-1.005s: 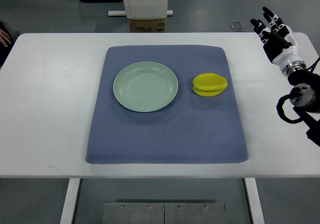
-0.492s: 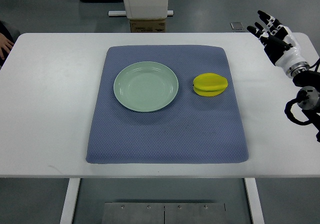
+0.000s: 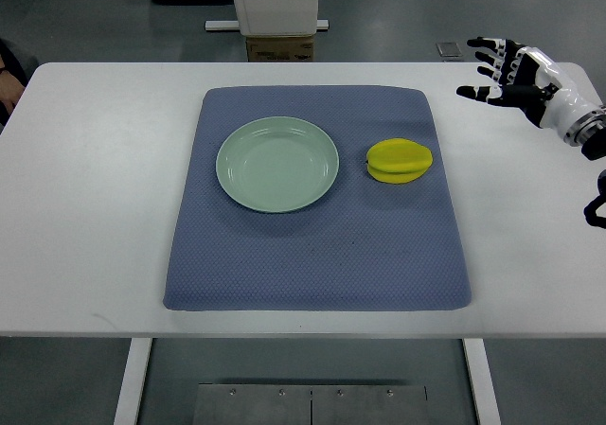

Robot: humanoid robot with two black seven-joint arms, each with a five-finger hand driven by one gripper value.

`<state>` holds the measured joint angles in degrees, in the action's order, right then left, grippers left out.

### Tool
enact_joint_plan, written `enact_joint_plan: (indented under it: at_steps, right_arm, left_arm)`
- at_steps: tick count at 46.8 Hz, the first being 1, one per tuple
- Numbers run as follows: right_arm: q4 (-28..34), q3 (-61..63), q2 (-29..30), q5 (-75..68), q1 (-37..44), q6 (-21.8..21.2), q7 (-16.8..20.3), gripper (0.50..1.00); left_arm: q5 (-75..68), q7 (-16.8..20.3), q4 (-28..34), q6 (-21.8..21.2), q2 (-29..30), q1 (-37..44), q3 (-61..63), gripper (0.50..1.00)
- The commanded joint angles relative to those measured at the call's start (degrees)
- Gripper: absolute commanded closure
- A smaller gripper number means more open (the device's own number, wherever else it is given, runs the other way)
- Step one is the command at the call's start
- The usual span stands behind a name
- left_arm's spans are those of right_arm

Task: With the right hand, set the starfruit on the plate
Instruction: 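Reach the right hand down to the yellow starfruit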

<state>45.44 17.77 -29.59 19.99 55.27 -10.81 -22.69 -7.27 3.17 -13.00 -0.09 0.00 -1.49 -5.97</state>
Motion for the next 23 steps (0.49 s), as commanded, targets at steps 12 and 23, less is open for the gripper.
enact_joint_plan:
  at_steps: [12, 23]
  right_arm:
    - [4.30, -17.23, -1.00, 7.26, 8.97, 0.88, -2.45, 0.500]
    - [4.57, -19.88, 0.84, 7.87, 10.38, 2.55, -2.54, 0.500]
  left_arm:
    - [0.06, 0.00, 0.00, 0.00, 0.00, 0.00, 0.00, 0.500]
    - [0.06, 0.00, 0.00, 0.00, 0.00, 0.00, 0.00, 0.500]
